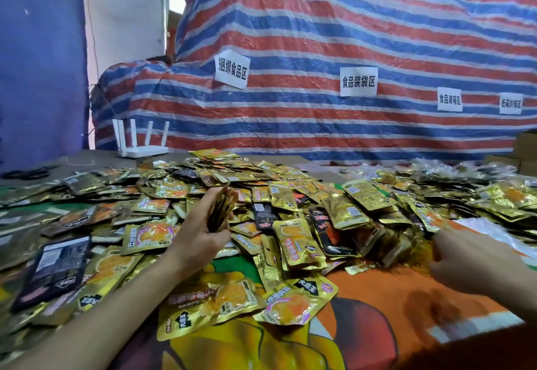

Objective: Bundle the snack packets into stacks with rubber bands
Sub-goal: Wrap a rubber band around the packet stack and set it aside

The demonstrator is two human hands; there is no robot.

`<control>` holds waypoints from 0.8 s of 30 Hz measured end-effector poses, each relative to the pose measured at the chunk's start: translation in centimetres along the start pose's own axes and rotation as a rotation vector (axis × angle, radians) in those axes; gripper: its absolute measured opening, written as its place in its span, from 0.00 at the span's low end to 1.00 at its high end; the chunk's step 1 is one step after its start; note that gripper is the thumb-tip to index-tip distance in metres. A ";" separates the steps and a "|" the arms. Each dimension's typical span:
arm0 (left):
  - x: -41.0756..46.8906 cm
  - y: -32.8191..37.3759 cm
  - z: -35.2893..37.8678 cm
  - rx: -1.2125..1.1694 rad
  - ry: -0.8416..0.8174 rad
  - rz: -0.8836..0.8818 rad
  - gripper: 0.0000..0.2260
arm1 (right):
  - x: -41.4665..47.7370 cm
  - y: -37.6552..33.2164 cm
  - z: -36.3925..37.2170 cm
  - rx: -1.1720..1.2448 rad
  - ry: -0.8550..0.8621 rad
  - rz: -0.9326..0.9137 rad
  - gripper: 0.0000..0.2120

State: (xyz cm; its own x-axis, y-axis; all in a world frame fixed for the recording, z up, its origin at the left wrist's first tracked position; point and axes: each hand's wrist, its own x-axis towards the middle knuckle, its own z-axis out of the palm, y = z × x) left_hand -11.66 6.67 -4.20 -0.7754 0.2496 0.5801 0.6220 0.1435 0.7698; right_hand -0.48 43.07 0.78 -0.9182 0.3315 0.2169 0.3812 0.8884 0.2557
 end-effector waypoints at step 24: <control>0.7 0.5 -2.0 -0.264 -0.086 -0.527 0.18 | 4.4 -23.0 -1.6 1.790 -0.371 -0.774 0.08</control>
State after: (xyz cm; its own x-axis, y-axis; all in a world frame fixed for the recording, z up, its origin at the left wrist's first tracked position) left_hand -12.12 4.99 -2.89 -0.9539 0.2875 0.0864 0.0989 0.0291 0.9947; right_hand -13.14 23.61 -2.63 -0.8690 -0.3843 0.3118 -0.3455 0.0202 -0.9382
